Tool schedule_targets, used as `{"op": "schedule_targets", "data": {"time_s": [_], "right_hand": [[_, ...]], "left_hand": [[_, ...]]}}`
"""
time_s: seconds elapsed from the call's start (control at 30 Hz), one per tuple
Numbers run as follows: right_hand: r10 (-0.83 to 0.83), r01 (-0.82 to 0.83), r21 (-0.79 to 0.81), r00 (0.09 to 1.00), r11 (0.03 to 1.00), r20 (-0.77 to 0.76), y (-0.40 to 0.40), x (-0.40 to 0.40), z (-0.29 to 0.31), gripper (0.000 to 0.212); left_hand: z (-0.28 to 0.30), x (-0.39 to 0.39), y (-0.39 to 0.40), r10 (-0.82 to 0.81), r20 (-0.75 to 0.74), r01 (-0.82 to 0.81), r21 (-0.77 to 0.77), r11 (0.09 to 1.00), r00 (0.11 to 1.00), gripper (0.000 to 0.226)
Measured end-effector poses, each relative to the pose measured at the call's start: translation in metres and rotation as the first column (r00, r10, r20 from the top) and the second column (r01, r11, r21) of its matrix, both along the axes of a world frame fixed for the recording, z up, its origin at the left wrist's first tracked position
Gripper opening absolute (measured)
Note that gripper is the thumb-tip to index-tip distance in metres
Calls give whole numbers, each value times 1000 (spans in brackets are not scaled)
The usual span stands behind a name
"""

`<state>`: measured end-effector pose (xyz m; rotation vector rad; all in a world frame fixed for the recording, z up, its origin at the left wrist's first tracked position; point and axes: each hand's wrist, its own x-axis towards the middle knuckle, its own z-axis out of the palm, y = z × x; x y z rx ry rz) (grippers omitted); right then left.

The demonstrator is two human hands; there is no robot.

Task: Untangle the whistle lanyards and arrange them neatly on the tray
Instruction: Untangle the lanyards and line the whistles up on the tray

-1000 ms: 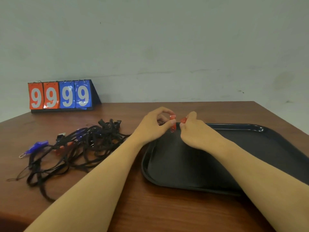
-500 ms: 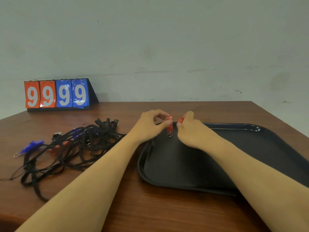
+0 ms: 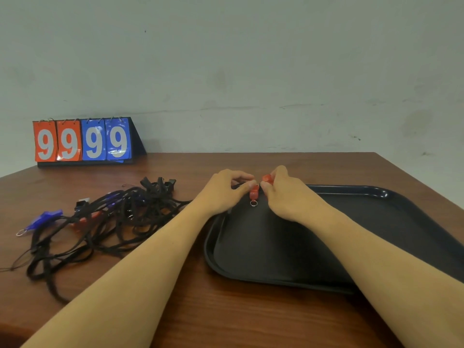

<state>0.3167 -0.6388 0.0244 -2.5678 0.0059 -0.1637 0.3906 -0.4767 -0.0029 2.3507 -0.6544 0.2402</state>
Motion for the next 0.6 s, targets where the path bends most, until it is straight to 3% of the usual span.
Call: {"op": "schedule_targets", "data": {"time_s": [0.2, 0.33, 0.43, 0.6], "right_hand": [[-22, 21, 8, 998, 1000, 60, -4, -5, 17, 31], [-6, -9, 126, 993, 992, 120, -7, -17, 54, 17], [20, -14, 180, 999, 984, -33, -3, -2, 60, 21], [-55, 117, 255, 970, 960, -238, 0, 22, 35, 29]], "left_hand": [[5, 5, 3, 130, 95, -124, -68, 990, 987, 29], [5, 8, 7, 208, 103, -195, -124, 973, 973, 21], [5, 7, 9, 227, 98, -212, -147, 966, 969, 22], [3, 6, 14, 239, 90, -223, -160, 962, 967, 23]]}}
